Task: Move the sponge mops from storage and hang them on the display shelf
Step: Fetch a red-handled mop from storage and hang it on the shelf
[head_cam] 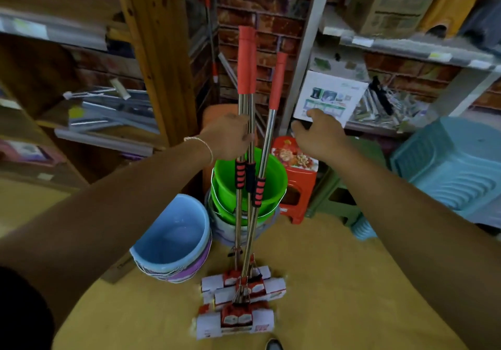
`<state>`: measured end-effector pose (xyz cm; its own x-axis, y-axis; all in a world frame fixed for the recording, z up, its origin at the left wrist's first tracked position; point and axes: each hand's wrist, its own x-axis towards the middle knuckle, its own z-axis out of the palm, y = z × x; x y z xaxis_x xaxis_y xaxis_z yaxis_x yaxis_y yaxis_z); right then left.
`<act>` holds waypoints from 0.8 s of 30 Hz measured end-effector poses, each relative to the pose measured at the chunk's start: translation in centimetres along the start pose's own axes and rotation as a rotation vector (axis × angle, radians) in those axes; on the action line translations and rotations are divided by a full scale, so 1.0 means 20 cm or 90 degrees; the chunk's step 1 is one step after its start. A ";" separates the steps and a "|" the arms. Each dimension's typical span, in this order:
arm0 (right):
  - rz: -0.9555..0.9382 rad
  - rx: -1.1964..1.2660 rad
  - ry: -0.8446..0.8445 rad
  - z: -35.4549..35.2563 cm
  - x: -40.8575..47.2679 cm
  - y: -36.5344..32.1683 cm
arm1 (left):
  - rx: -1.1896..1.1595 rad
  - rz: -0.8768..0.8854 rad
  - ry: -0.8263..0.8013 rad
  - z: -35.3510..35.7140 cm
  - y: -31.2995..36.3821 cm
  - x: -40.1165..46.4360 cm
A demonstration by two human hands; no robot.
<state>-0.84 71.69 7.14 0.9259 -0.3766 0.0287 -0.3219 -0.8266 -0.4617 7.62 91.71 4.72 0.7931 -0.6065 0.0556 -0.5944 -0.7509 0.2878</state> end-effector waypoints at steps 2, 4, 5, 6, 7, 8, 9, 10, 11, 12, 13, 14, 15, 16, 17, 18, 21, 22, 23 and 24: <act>-0.018 0.012 -0.019 0.06 0.09 0.05 | 0.001 -0.037 -0.007 0.06 0.03 0.03; -0.032 0.029 -0.048 0.12 0.19 0.11 | -0.006 -0.070 -0.017 0.11 0.08 0.06; -0.037 0.042 -0.067 0.17 0.25 0.15 | -0.009 -0.087 -0.021 0.14 0.10 0.08; -0.043 0.057 -0.085 0.22 0.30 0.18 | -0.012 -0.104 -0.025 0.18 0.13 0.09; -0.057 0.070 -0.094 0.27 0.35 0.22 | -0.015 -0.121 -0.026 0.21 0.15 0.10; -0.072 0.074 -0.093 0.32 0.40 0.26 | -0.018 -0.139 -0.022 0.25 0.17 0.10; -0.082 0.082 -0.097 0.36 0.45 0.29 | -0.024 -0.157 -0.017 0.30 0.20 0.09; -0.080 0.103 -0.116 0.40 0.49 0.31 | -0.033 -0.174 -0.015 0.34 0.22 0.08; -0.068 0.135 -0.151 0.44 0.53 0.32 | -0.041 -0.191 -0.016 0.38 0.24 0.06; -0.049 0.167 -0.188 0.46 0.57 0.33 | -0.047 -0.208 -0.022 0.42 0.25 0.05; -0.032 0.197 -0.214 0.49 0.60 0.33 | -0.047 -0.225 -0.030 0.45 0.26 0.05; -0.020 0.221 -0.231 0.51 0.64 0.32 | -0.044 -0.240 -0.038 0.47 0.27 0.04; -0.014 0.247 -0.245 0.53 0.67 0.32 | -0.041 -0.254 -0.044 0.49 0.27 0.05; -0.014 0.283 -0.259 0.55 0.71 0.31 | -0.041 -0.265 -0.044 0.50 0.27 0.05; -0.018 0.329 -0.272 0.57 0.73 0.30 | -0.042 -0.274 -0.042 0.50 0.26 0.05; -0.023 0.372 -0.281 0.58 0.75 0.29 | -0.040 -0.280 -0.041 0.51 0.26 0.05; -0.016 0.424 -0.260 0.61 0.80 0.27 | -0.015 -0.291 -0.057 0.55 0.26 0.04; -0.009 0.425 -0.251 0.62 0.80 0.27 | -0.012 -0.292 -0.064 0.58 0.26 0.04; -0.005 0.425 -0.249 0.63 0.81 0.27 | -0.014 -0.294 -0.071 0.60 0.27 0.03; -0.008 0.423 -0.255 0.64 0.81 0.28 | -0.019 -0.299 -0.078 0.63 0.27 0.02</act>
<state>14.79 66.26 -6.36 0.9703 -0.0841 -0.2267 -0.2418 -0.3578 -0.9020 3.01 84.06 -5.69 0.9520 -0.2323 -0.1996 -0.1710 -0.9438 0.2828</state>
